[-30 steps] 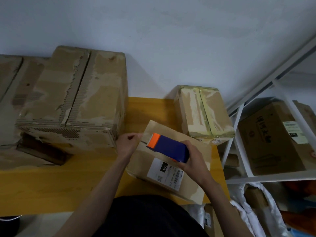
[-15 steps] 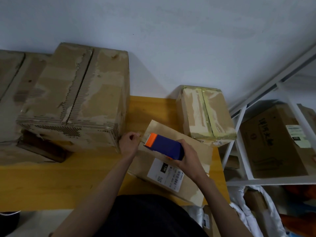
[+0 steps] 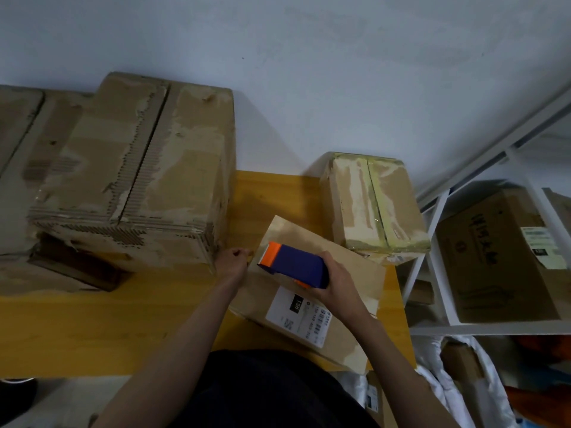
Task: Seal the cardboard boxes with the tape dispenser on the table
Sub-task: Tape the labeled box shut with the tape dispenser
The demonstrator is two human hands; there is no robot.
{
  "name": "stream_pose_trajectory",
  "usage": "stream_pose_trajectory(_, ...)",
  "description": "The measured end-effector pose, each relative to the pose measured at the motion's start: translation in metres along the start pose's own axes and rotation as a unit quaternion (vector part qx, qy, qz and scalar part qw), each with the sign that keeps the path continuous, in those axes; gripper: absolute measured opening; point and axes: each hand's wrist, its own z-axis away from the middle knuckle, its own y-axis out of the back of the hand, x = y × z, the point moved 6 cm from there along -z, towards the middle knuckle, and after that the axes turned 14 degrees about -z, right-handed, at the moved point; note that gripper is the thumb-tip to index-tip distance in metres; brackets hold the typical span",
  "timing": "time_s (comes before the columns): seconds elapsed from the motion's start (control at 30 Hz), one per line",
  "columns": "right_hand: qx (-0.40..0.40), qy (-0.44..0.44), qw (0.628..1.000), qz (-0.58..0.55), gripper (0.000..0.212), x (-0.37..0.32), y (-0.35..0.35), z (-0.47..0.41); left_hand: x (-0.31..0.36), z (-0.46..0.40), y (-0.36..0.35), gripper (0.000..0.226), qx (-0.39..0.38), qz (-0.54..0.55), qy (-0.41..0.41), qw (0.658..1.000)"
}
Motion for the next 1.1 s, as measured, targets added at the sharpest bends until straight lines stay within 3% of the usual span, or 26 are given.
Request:
stream_pose_trajectory(0.3,0.006,0.000,1.000,-0.018,0.047,0.003,-0.003,0.001,-0.021,-0.013,-0.008,0.025,-0.094,-0.005,0.016,0.995)
stream_pose_trajectory(0.4,0.007,-0.003,1.000,-0.019,0.047,0.005,-0.004,0.001,-0.020,-0.011,-0.005,0.023,-0.066,-0.018,-0.016,0.998)
stream_pose_trajectory(0.6,0.018,0.001,1.000,-0.006,0.049,0.007,-0.003,0.003,0.008,0.010,0.011,0.021,-0.003,-0.098,-0.156,0.983)
stream_pose_trajectory(0.73,0.031,0.021,0.999,-0.026,0.060,0.000,-0.002,0.008,0.012,0.001,0.008,0.027,-0.041,-0.099,-0.147,0.983)
stream_pose_trajectory(0.87,0.061,-0.013,0.996,-0.066,0.075,0.002,0.001,0.015,0.018,0.001,0.008,0.022,-0.046,-0.106,-0.142,0.983)
stream_pose_trajectory(1.1,0.110,-0.016,0.990,-0.088,0.040,0.002,0.008,0.024,0.019,-0.001,0.007,0.027,-0.025,-0.147,-0.138,0.979)
